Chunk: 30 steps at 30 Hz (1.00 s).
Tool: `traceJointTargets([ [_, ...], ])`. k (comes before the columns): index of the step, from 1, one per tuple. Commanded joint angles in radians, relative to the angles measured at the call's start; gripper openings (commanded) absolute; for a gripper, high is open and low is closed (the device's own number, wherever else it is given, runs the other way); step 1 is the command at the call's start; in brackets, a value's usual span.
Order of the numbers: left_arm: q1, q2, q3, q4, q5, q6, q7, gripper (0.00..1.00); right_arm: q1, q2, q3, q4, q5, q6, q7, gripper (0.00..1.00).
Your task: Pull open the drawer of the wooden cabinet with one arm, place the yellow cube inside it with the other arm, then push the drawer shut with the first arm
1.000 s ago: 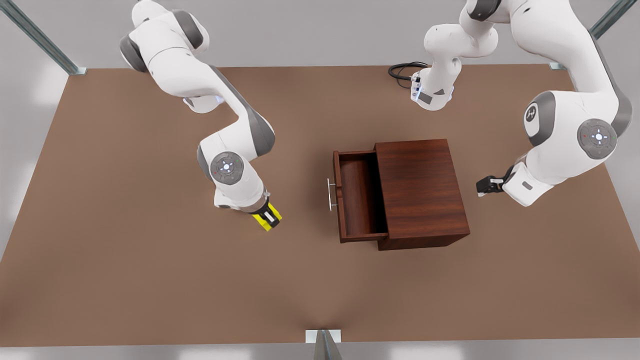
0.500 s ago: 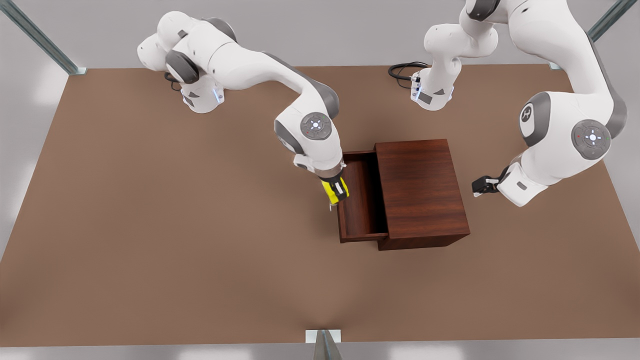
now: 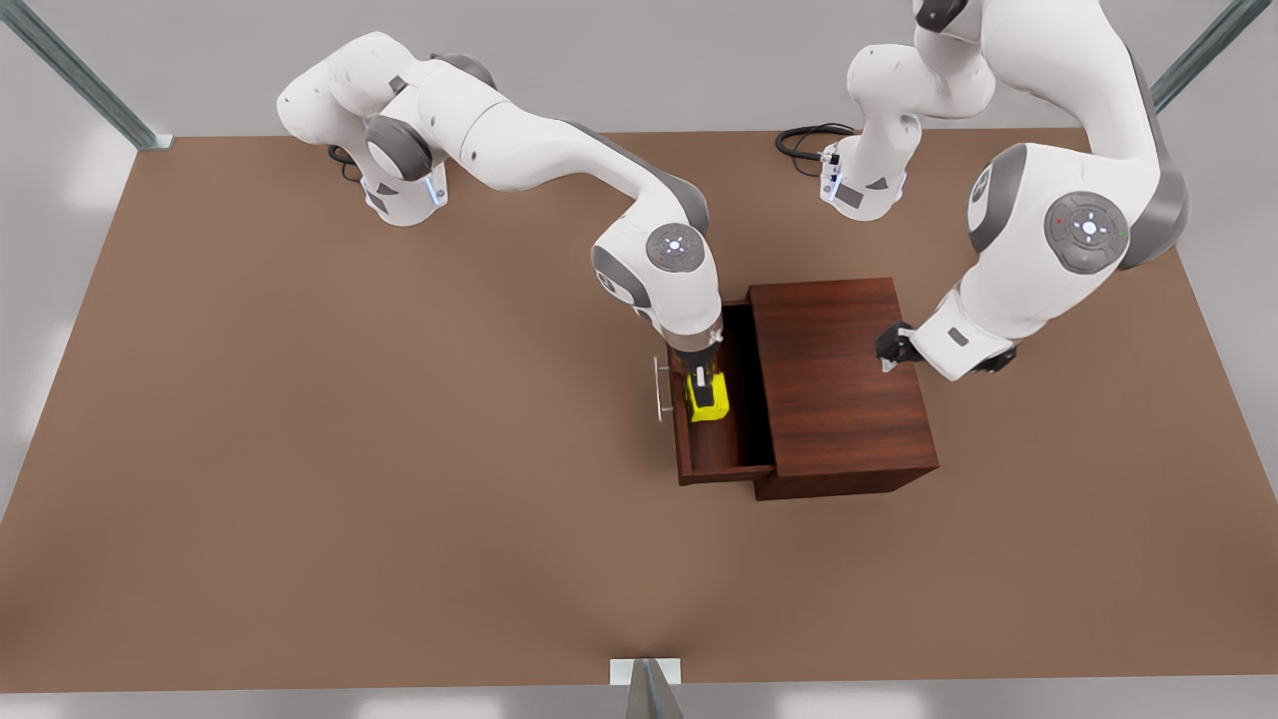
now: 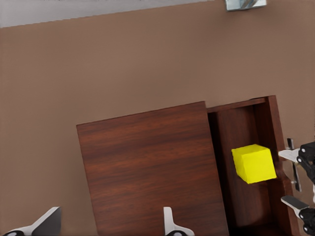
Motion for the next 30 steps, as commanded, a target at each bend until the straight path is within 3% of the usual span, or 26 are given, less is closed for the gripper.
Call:
traceJointTargets([
  [1, -0.023, 0.012, -0.001, 0.013, 0.000, -0.020, -0.155, 1.00, 0.000, -0.003, 0.000, 0.001, 0.001, 0.009, 0.335, 1.00],
  [3, -0.057, 0.026, 0.001, 0.023, 0.000, -0.020, -0.229, 1.00, -0.044, -0.040, 0.000, -0.001, -0.001, -0.073, 0.288, 1.00],
  [5, -0.104, 0.057, 0.001, 0.066, 0.002, -0.014, -0.318, 1.00, -0.219, -0.126, 0.001, -0.001, -0.001, -0.277, -0.091, 1.00],
  [8, -0.206, 0.109, -0.001, 0.102, 0.000, 0.043, -0.442, 1.00, -0.560, -0.245, 0.015, -0.010, 0.018, -0.575, -1.024, 1.00],
  [10, -0.321, 0.201, 0.002, 0.202, 0.008, 0.086, -0.642, 1.00, -0.805, -0.327, 0.033, -0.110, 0.021, -0.557, -1.672, 1.00],
  [12, -0.433, 0.336, 0.012, 0.331, 0.054, 0.149, -0.881, 1.00, -0.885, -0.366, -0.005, -0.203, 0.007, -0.543, -2.388, 1.00],
  [13, -0.485, 0.386, 0.013, 0.371, 0.115, 0.161, -0.990, 1.00, -0.864, -0.420, -0.054, -0.301, 0.007, -0.529, -2.488, 1.00],
  [15, -0.539, 0.440, 0.013, 0.406, 0.173, 0.199, -1.143, 1.00, -0.865, -0.587, -0.059, -0.587, 0.005, -0.399, -2.448, 1.00],
  [17, -0.585, 0.492, 0.015, 0.408, 0.239, 0.259, -1.307, 1.00, -0.871, -0.589, -0.062, -0.591, -0.039, -0.434, -2.457, 1.00],
  [23, -0.597, 0.609, 0.024, 0.405, 0.252, 0.399, -1.323, 1.00, -0.870, -0.586, -0.059, -0.585, -0.033, -0.436, -2.520, 1.00],
  [30, -0.606, 0.660, 0.010, 0.395, 0.239, 0.420, -1.283, 1.00, -0.868, -0.583, -0.059, -0.584, -0.028, -0.432, -2.508, 1.00],
])
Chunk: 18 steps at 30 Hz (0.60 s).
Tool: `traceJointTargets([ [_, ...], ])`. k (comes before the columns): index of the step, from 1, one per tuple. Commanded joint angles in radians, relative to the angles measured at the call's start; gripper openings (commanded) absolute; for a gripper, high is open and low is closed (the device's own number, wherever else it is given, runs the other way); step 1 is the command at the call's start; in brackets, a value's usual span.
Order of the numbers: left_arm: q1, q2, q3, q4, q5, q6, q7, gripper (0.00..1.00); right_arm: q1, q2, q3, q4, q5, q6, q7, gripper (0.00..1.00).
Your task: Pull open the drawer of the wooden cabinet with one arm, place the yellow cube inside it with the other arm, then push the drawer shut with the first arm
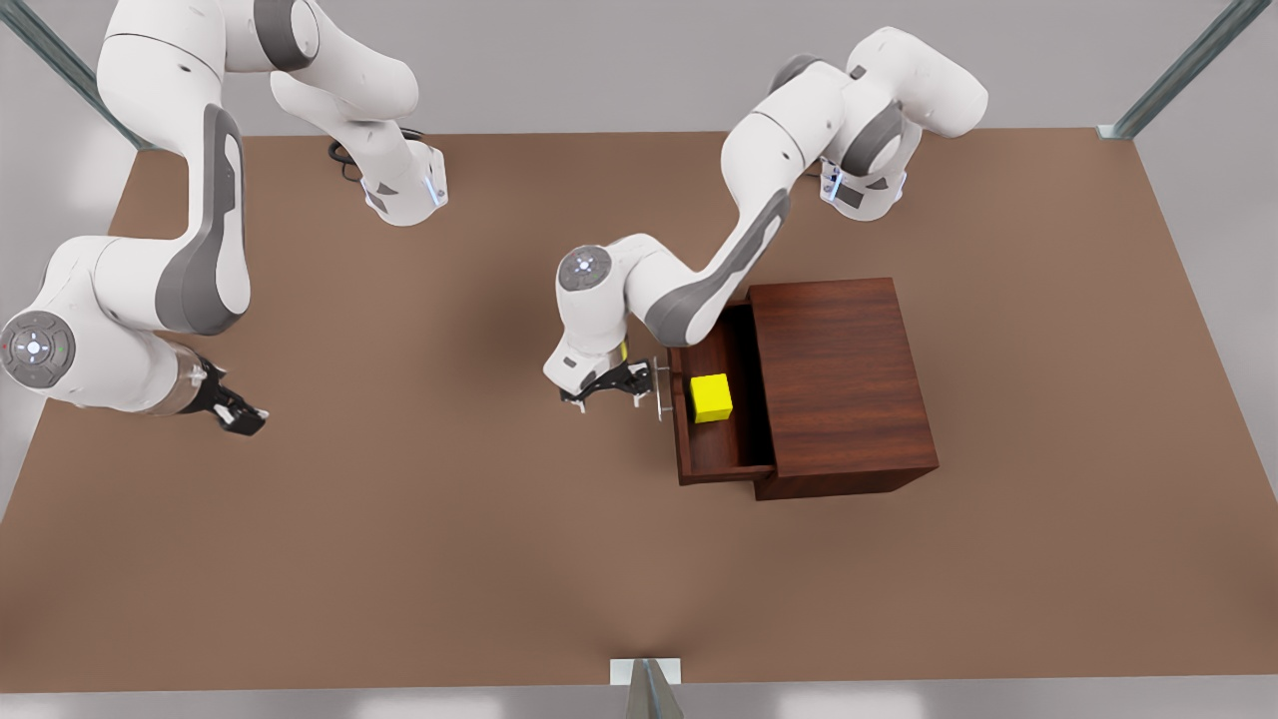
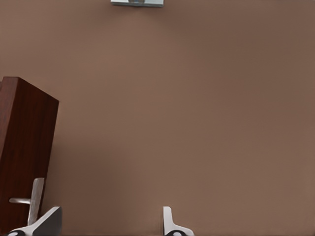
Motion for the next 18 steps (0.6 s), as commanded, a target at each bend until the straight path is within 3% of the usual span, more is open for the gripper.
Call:
traceJointTargets([
  [1, 0.003, 0.009, -0.001, -0.005, -0.017, 0.026, -0.312, 1.00, 0.002, -0.001, 0.000, 0.002, 0.002, 0.000, -0.741, 1.00],
  [18, 0.109, 0.006, 0.001, -0.074, -0.058, -0.064, 0.012, 1.00, 0.002, 0.001, 0.001, 0.004, 0.000, 0.000, -0.713, 1.00],
])
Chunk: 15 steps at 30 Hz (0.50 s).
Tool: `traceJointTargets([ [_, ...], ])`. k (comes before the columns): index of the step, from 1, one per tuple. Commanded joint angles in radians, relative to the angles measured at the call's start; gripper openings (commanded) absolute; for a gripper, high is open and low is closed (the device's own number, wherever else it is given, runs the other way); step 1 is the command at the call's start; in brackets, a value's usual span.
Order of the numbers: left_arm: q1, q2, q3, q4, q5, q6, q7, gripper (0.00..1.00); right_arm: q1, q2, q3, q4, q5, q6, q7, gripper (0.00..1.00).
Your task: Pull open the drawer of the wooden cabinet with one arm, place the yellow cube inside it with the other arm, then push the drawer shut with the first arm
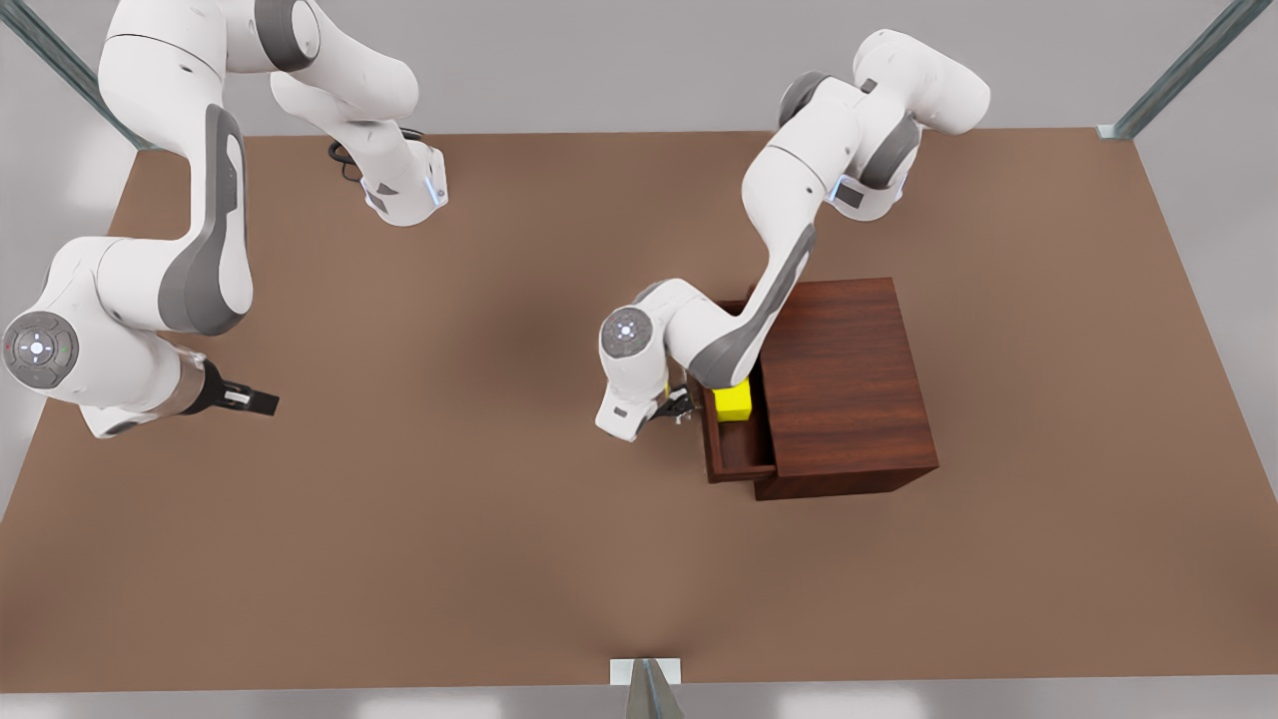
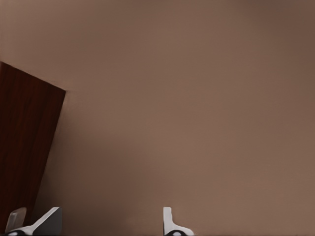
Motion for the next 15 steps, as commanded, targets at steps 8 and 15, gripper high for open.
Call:
traceJointTargets([
  [8, 0.050, -0.036, 0.003, -0.012, 0.004, -0.130, 0.141, 1.00, -0.001, -0.001, -0.003, 0.016, 0.000, -0.001, -0.256, 1.00],
  [15, 0.121, -0.051, 0.014, -0.012, 0.011, -0.168, 0.310, 1.00, -0.001, -0.001, -0.003, 0.016, -0.001, -0.001, -0.256, 1.00],
])
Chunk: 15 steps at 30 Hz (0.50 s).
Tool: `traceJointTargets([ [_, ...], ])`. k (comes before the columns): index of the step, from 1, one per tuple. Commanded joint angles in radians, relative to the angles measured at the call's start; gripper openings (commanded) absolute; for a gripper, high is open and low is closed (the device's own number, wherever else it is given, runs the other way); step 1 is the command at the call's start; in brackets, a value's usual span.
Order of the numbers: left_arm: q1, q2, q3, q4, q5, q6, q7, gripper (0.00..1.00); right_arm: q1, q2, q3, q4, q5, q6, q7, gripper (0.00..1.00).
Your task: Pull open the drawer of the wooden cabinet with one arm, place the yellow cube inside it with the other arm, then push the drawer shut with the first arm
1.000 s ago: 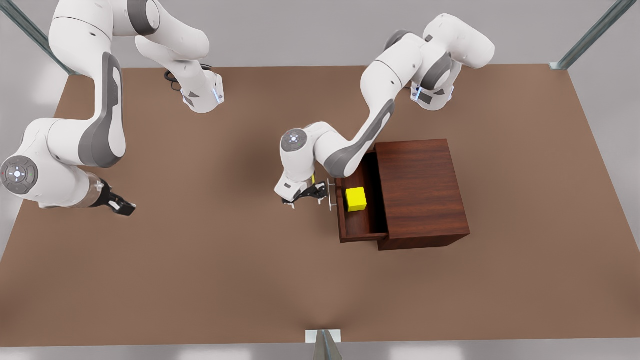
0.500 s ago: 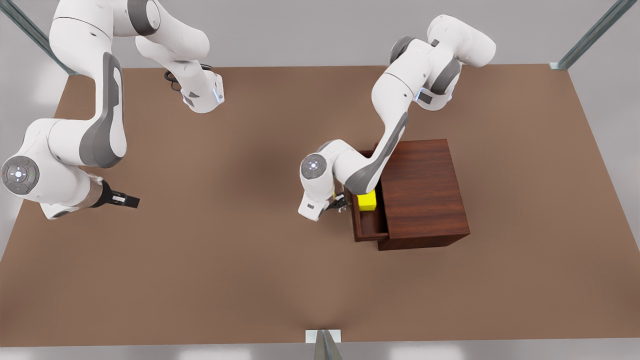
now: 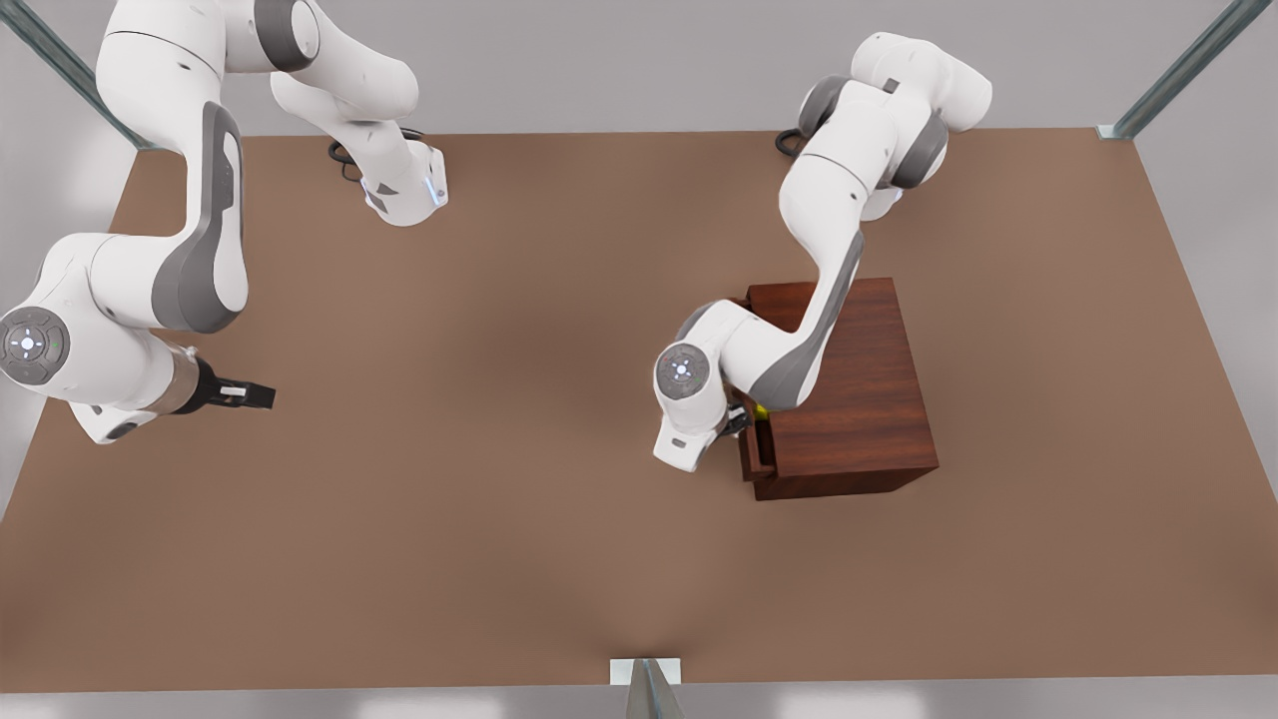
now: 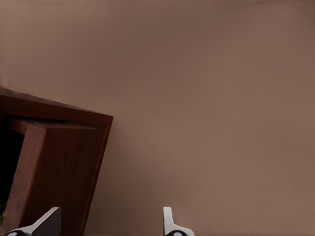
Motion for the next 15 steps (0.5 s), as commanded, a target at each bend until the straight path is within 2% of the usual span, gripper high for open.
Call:
traceJointTargets([
  [1, 0.008, -0.006, 0.005, 0.001, 0.004, -0.042, 0.204, 1.00, 0.000, -0.001, 0.000, 0.000, -0.001, 0.000, -0.111, 1.00],
  [12, 0.028, -0.001, 0.051, -0.010, 0.039, -0.007, 0.305, 1.00, -0.001, 0.000, 0.000, 0.000, -0.002, 0.000, -0.111, 1.00],
  [13, 0.027, -0.024, 0.052, -0.004, 0.044, -0.036, 0.340, 1.00, -0.001, 0.000, 0.000, 0.000, -0.002, 0.000, -0.111, 1.00],
  [14, 0.040, -0.092, 0.062, 0.010, 0.038, -0.243, 0.443, 1.00, -0.001, 0.000, 0.000, 0.000, -0.002, 0.000, -0.111, 1.00],
  [15, 0.094, -0.219, 0.056, 0.015, 0.020, -0.372, 0.569, 1.00, -0.001, 0.000, 0.000, 0.000, -0.002, 0.000, -0.111, 1.00],
])
